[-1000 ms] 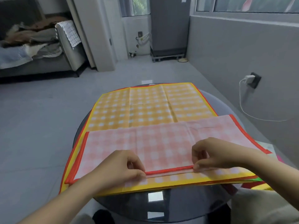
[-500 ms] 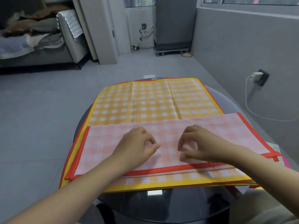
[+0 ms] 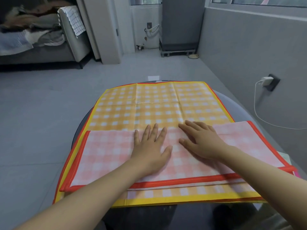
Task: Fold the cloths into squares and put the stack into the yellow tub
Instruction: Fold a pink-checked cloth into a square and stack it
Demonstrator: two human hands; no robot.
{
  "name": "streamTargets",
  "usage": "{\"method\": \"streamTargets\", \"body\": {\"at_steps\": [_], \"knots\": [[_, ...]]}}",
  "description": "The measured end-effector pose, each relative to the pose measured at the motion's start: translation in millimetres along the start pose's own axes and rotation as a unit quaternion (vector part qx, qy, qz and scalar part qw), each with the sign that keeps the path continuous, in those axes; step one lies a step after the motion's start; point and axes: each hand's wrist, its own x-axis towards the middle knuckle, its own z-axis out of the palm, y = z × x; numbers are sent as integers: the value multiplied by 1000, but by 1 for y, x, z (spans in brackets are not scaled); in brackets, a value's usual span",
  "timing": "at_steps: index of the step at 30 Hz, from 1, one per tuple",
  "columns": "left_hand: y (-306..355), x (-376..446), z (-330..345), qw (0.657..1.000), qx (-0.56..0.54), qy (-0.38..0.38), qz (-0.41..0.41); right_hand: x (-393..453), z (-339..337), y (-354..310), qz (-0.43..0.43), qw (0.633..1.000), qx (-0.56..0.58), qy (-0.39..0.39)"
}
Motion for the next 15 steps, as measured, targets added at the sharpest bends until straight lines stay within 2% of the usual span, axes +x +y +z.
{"method": "streamTargets", "body": {"at_steps": [5, 10, 15], "knots": [[6, 2, 0, 1000, -12, 22, -17, -7, 20, -6, 8, 999, -22, 35], [15, 7, 0, 999, 15, 24, 26, -11, 22, -3, 14, 999, -15, 43], [13, 6, 0, 999, 22, 20, 22, -20, 16, 30, 117, 992, -16, 36]]}}
